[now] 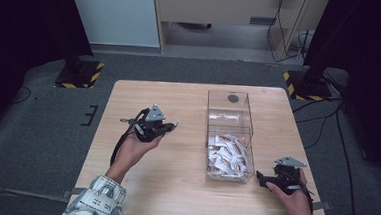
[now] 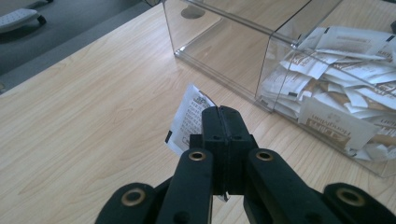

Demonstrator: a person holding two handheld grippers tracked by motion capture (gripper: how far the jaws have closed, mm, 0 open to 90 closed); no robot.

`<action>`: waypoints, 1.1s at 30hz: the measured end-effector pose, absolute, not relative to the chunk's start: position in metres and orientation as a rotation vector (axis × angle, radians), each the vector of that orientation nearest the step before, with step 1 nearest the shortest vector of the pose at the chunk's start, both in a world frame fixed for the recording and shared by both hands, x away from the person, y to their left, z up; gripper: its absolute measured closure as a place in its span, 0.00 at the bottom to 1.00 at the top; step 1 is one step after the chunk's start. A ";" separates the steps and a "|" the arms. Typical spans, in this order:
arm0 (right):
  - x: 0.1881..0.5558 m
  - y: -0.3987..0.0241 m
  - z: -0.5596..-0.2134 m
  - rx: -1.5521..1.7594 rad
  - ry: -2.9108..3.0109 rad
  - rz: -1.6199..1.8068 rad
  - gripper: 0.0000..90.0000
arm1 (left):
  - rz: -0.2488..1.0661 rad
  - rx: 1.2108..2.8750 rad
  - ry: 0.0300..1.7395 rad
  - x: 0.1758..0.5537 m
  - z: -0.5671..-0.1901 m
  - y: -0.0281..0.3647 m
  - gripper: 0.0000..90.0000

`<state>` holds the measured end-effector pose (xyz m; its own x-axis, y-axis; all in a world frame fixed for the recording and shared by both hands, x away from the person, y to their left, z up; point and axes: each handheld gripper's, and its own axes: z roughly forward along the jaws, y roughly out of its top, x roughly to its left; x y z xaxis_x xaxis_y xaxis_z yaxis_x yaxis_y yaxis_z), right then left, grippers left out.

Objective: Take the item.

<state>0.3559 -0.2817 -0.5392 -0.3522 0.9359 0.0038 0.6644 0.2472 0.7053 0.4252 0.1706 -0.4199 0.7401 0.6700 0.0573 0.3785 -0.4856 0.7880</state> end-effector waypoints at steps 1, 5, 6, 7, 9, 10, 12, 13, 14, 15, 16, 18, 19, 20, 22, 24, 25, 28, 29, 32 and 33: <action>0.356 -0.282 -0.539 1.463 2.105 0.872 0.01 | 0.459 2.131 0.790 0.425 -0.421 0.171 1.00; 0.356 -0.282 -0.539 1.460 2.106 0.872 0.01 | 0.457 2.135 0.798 0.425 -0.425 0.174 1.00; 0.356 -0.282 -0.539 1.460 2.106 0.872 0.01 | 0.456 2.136 0.802 0.425 -0.426 0.175 1.00; 0.356 -0.282 -0.539 1.459 2.106 0.872 0.01 | 0.456 2.140 0.803 0.425 -0.428 0.175 1.00; 0.356 -0.282 -0.539 1.463 2.105 0.872 0.01 | 0.456 2.141 0.807 0.425 -0.430 0.176 1.00; 0.356 -0.282 -0.539 1.460 2.105 0.872 0.01 | 0.455 2.141 0.814 0.426 -0.432 0.178 1.00; 0.356 -0.282 -0.539 1.463 2.105 0.872 0.01 | 0.453 2.142 0.818 0.426 -0.434 0.179 1.00; 0.356 -0.282 -0.539 1.461 2.105 0.872 0.01 | 0.453 2.140 0.821 0.426 -0.435 0.180 1.00; 0.356 -0.282 -0.539 1.461 2.105 0.872 0.01 | 0.453 2.140 0.821 0.426 -0.435 0.180 1.00; 0.356 -0.282 -0.539 1.460 2.106 0.872 0.01 | 0.452 2.141 0.824 0.426 -0.436 0.180 1.00; 0.356 -0.282 -0.539 1.461 2.106 0.872 0.01 | 0.451 2.143 0.825 0.426 -0.437 0.181 1.00; 0.356 -0.282 -0.539 1.459 2.106 0.872 0.01 | 0.452 2.147 0.829 0.427 -0.439 0.182 1.00; 0.356 -0.282 -0.539 1.460 2.105 0.872 0.01 | 0.452 2.146 0.832 0.427 -0.440 0.183 1.00; 0.356 -0.282 -0.539 1.460 2.106 0.872 0.01 | 0.452 2.145 0.837 0.427 -0.441 0.184 1.00; 0.356 -0.282 -0.539 1.460 2.106 0.872 0.01 | 0.453 2.147 0.844 0.428 -0.442 0.187 1.00; 0.356 -0.282 -0.539 1.458 2.106 0.872 0.01 | 0.452 2.149 0.850 0.428 -0.444 0.189 1.00; 0.356 -0.282 -0.539 1.459 2.106 0.872 0.01 | 0.451 2.149 0.853 0.428 -0.445 0.190 1.00; 0.356 -0.282 -0.539 1.460 2.106 0.872 0.01 | 0.450 2.150 0.864 0.428 -0.448 0.194 1.00; 0.356 -0.282 -0.539 1.460 2.106 0.872 0.01 | 0.451 2.149 0.866 0.428 -0.449 0.195 1.00; 0.356 -0.282 -0.539 1.460 2.106 0.872 0.01 | 0.450 2.148 0.874 0.428 -0.452 0.197 1.00; 0.356 -0.282 -0.539 1.463 2.105 0.872 0.01 | 0.452 2.152 0.879 0.427 -0.454 0.199 1.00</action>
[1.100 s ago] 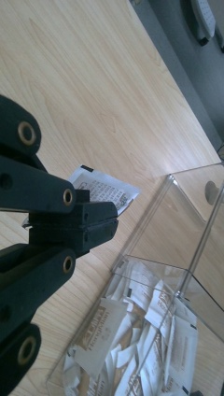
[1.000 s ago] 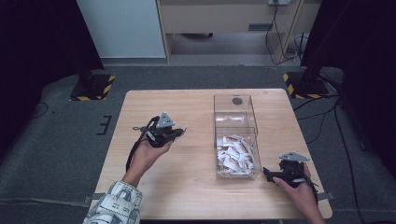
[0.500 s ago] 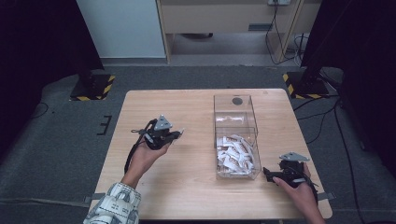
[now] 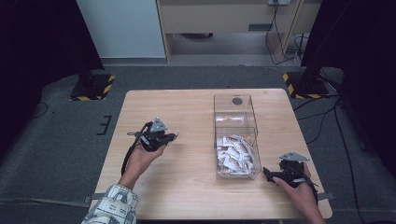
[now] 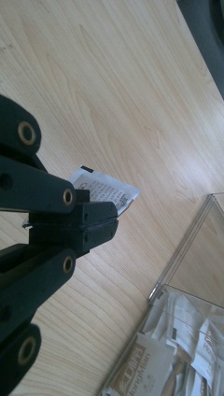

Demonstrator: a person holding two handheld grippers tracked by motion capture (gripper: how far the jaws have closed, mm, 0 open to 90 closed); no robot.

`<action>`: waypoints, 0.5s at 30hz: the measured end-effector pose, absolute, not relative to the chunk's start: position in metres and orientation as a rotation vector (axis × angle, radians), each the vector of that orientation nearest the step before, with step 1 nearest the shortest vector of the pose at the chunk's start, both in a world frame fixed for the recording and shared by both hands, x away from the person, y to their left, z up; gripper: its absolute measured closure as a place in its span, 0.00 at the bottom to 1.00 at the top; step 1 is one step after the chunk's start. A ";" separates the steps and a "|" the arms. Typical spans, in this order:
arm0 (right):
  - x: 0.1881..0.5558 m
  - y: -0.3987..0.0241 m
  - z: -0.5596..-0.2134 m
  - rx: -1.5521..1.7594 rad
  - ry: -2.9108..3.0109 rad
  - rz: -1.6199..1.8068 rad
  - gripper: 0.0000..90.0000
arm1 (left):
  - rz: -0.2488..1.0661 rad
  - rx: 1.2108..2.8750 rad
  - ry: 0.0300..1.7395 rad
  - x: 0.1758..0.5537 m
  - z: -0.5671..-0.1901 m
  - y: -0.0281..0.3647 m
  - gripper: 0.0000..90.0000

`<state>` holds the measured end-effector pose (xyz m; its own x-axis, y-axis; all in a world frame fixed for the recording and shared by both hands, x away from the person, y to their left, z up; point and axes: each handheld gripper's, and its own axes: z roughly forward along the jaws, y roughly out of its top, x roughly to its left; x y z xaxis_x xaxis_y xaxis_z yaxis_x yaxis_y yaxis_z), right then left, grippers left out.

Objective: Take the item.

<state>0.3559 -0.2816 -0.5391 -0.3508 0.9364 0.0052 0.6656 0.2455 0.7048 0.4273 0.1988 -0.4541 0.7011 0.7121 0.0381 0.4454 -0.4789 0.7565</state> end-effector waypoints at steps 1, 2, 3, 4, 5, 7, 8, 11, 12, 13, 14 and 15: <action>0.356 -0.282 -0.539 1.463 2.105 0.872 0.01 | 0.452 2.152 0.879 0.427 -0.454 0.199 1.00; 0.356 -0.282 -0.539 1.458 2.106 0.872 0.01 | 0.452 2.151 0.888 0.427 -0.456 0.201 1.00; 0.356 -0.282 -0.539 1.458 2.106 0.872 0.01 | 0.452 2.151 0.888 0.427 -0.456 0.201 1.00; 0.356 -0.282 -0.539 1.460 2.106 0.872 0.01 | 0.454 2.153 0.894 0.427 -0.458 0.204 1.00; 0.356 -0.282 -0.539 1.458 2.106 0.872 0.01 | 0.454 2.153 0.894 0.427 -0.458 0.204 1.00; 0.356 -0.282 -0.539 1.460 2.106 0.872 0.01 | 0.455 2.151 0.906 0.427 -0.460 0.207 1.00; 0.356 -0.282 -0.539 1.459 2.106 0.872 0.01 | 0.455 2.153 0.914 0.428 -0.462 0.209 1.00; 0.356 -0.282 -0.539 1.463 2.105 0.872 0.01 | 0.457 2.154 0.923 0.429 -0.465 0.212 1.00; 0.356 -0.282 -0.539 1.458 2.106 0.872 0.01 | 0.459 2.155 0.926 0.429 -0.466 0.213 1.00; 0.356 -0.282 -0.539 1.460 2.105 0.872 0.01 | 0.461 2.157 0.930 0.430 -0.467 0.214 1.00; 0.356 -0.282 -0.539 1.460 2.105 0.872 0.01 | 0.460 2.155 0.936 0.430 -0.469 0.216 1.00; 0.356 -0.282 -0.539 1.460 2.105 0.872 0.01 | 0.460 2.156 0.940 0.431 -0.470 0.217 1.00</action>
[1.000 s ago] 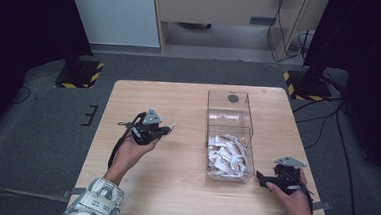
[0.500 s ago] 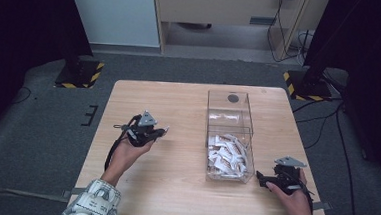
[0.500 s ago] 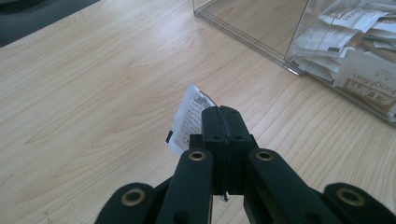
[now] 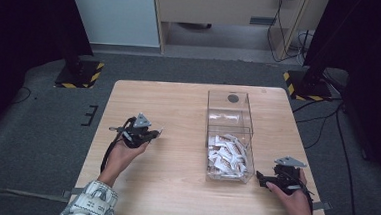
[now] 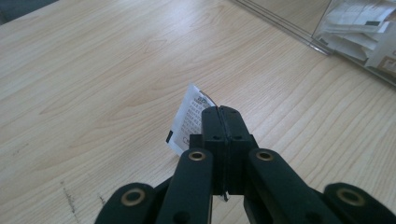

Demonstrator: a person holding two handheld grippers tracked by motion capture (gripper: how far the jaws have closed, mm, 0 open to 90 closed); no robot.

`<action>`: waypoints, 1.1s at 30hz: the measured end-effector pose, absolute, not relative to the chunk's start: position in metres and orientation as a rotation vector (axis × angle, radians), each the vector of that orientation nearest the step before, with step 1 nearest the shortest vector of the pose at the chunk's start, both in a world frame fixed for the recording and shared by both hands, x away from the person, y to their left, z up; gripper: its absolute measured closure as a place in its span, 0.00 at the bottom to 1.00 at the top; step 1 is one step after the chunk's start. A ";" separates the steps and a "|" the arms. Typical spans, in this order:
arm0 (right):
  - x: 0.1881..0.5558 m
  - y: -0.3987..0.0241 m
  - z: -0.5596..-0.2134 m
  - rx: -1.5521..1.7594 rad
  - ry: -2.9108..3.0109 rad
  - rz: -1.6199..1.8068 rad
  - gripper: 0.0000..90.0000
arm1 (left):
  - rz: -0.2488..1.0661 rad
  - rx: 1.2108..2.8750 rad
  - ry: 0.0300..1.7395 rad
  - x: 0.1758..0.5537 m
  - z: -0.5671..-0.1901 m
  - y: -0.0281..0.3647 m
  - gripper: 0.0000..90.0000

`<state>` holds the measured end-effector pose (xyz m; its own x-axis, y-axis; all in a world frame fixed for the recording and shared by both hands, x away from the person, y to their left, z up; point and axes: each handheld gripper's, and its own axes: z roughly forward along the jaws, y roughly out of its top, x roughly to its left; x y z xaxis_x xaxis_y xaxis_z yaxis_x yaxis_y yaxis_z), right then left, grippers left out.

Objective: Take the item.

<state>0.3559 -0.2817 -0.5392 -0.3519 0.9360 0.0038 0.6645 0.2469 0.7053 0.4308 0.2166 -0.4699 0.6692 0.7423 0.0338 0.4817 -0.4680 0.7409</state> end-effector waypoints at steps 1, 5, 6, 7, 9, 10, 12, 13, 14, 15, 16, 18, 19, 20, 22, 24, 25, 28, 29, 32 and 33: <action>0.356 -0.282 -0.539 1.460 2.106 0.872 0.01 | 0.461 2.155 0.946 0.432 -0.471 0.218 1.00; 0.356 -0.282 -0.539 1.458 2.106 0.872 0.01 | 0.467 2.162 0.963 0.434 -0.476 0.221 1.00; 0.356 -0.282 -0.539 1.460 2.106 0.872 0.01 | 0.470 2.162 0.969 0.435 -0.477 0.222 1.00; 0.356 -0.282 -0.539 1.460 2.106 0.872 0.01 | 0.472 2.162 0.974 0.437 -0.478 0.223 1.00; 0.356 -0.282 -0.539 1.460 2.106 0.872 0.01 | 0.469 2.157 0.987 0.439 -0.480 0.225 1.00; 0.356 -0.282 -0.539 1.460 2.106 0.872 0.01 | 0.470 2.159 0.993 0.440 -0.481 0.225 1.00; 0.356 -0.282 -0.539 1.460 2.105 0.872 0.01 | 0.470 2.160 1.000 0.443 -0.483 0.225 1.00; 0.356 -0.282 -0.539 1.463 2.105 0.873 0.01 | 0.470 2.162 1.004 0.444 -0.484 0.225 1.00; 0.356 -0.282 -0.539 1.459 2.106 0.872 0.01 | 0.469 2.160 1.006 0.445 -0.485 0.224 1.00; 0.356 -0.282 -0.539 1.463 2.105 0.873 0.01 | 0.467 2.163 1.010 0.446 -0.486 0.224 1.00; 0.356 -0.282 -0.539 1.460 2.105 0.872 0.01 | 0.463 2.166 1.011 0.447 -0.487 0.222 1.00; 0.356 -0.282 -0.539 1.460 2.106 0.872 0.01 | 0.458 2.170 1.009 0.449 -0.490 0.219 1.00; 0.356 -0.282 -0.539 1.460 2.105 0.873 0.01 | 0.457 2.173 1.009 0.449 -0.491 0.217 1.00; 0.356 -0.282 -0.539 1.458 2.106 0.872 0.01 | 0.458 2.179 1.008 0.450 -0.492 0.215 1.00; 0.356 -0.282 -0.539 1.463 2.105 0.873 0.01 | 0.461 2.179 1.013 0.454 -0.494 0.212 0.99; 0.356 -0.282 -0.539 1.460 2.105 0.873 0.01 | 0.464 2.178 1.021 0.455 -0.495 0.211 0.99; 0.356 -0.282 -0.539 1.460 2.106 0.873 0.01 | 0.466 2.176 1.025 0.456 -0.496 0.210 0.98; 0.356 -0.282 -0.539 1.463 2.105 0.873 0.01 | 0.464 2.179 1.029 0.458 -0.500 0.208 0.96; 0.356 -0.282 -0.539 1.463 2.105 0.873 0.01 | 0.473 2.175 1.028 0.458 -0.501 0.207 0.93; 0.356 -0.282 -0.539 1.463 2.105 0.873 0.01 | 0.486 2.156 1.031 0.457 -0.502 0.206 0.78; 0.356 -0.282 -0.539 1.460 2.106 0.873 0.01 | 0.487 2.154 1.032 0.456 -0.502 0.205 0.70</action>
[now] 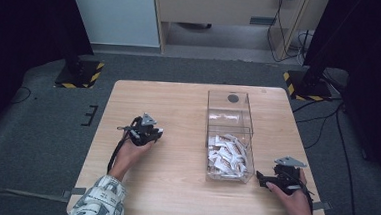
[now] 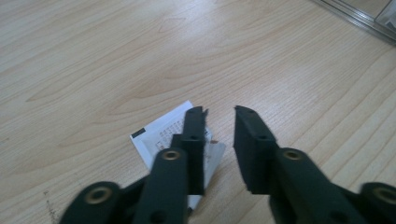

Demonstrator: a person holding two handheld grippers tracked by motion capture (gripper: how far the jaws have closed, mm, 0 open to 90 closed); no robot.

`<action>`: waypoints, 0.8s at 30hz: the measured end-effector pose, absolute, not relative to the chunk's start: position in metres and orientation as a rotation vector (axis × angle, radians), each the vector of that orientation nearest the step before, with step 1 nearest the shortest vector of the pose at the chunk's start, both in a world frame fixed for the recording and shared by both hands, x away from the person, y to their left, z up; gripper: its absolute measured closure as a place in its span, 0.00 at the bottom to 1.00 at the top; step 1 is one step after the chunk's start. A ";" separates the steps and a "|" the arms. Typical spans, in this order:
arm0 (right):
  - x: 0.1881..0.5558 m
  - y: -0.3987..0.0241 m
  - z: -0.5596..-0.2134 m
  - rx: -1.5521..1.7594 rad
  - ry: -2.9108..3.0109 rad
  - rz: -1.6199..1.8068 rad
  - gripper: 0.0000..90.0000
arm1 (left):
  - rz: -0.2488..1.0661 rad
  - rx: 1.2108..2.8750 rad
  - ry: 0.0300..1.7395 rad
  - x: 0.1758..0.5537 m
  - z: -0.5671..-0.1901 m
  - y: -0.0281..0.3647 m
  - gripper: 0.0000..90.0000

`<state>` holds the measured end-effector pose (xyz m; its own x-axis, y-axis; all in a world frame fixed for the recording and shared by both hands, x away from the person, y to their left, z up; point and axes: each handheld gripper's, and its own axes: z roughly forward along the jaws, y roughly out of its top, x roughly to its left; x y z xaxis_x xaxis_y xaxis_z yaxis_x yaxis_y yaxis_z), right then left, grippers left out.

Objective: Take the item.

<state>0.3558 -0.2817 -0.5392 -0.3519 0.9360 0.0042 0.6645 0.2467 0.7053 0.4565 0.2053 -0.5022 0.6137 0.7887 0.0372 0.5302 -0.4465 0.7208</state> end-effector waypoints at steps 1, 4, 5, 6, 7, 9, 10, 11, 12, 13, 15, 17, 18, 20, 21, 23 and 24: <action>0.356 -0.282 -0.539 1.460 2.106 0.873 0.01 | 0.493 2.154 1.034 0.456 -0.502 0.205 0.61; 0.356 -0.282 -0.539 1.460 2.106 0.873 0.01 | 0.492 2.122 1.050 0.453 -0.498 0.207 0.41; 0.356 -0.282 -0.539 1.460 2.106 0.872 0.01 | 0.495 2.113 1.051 0.452 -0.496 0.208 0.36; 0.356 -0.282 -0.539 1.460 2.106 0.872 0.01 | 0.492 2.108 1.049 0.450 -0.495 0.209 0.31; 0.356 -0.282 -0.539 1.460 2.106 0.872 0.01 | 0.488 2.103 1.045 0.448 -0.494 0.210 0.28; 0.356 -0.282 -0.539 1.461 2.106 0.872 0.01 | 0.491 2.096 1.036 0.442 -0.493 0.214 0.21; 0.356 -0.282 -0.539 1.460 2.106 0.872 0.01 | 0.494 2.095 1.033 0.439 -0.492 0.216 0.19; 0.356 -0.282 -0.539 1.460 2.106 0.872 0.01 | 0.495 2.096 1.033 0.435 -0.492 0.218 0.16; 0.356 -0.282 -0.539 1.460 2.105 0.872 0.01 | 0.492 2.096 1.034 0.432 -0.493 0.220 0.14; 0.356 -0.282 -0.539 1.460 2.106 0.872 0.01 | 0.489 2.100 1.035 0.429 -0.493 0.223 0.12; 0.356 -0.282 -0.539 1.460 2.105 0.872 0.01 | 0.493 2.110 1.035 0.423 -0.493 0.226 0.09; 0.356 -0.282 -0.539 1.460 2.106 0.872 0.01 | 0.494 2.110 1.037 0.415 -0.493 0.231 0.07; 0.356 -0.282 -0.539 1.462 2.105 0.873 0.01 | 0.489 2.110 1.036 0.412 -0.494 0.232 0.07; 0.356 -0.282 -0.539 1.460 2.106 0.872 0.01 | 0.484 2.120 1.035 0.406 -0.496 0.235 0.06; 0.356 -0.282 -0.539 1.460 2.106 0.872 0.01 | 0.484 2.128 1.034 0.402 -0.497 0.237 0.06; 0.356 -0.282 -0.539 1.460 2.106 0.872 0.01 | 0.489 2.142 1.032 0.394 -0.499 0.240 0.06; 0.356 -0.282 -0.539 1.463 2.105 0.872 0.01 | 0.489 2.142 1.032 0.391 -0.500 0.242 0.06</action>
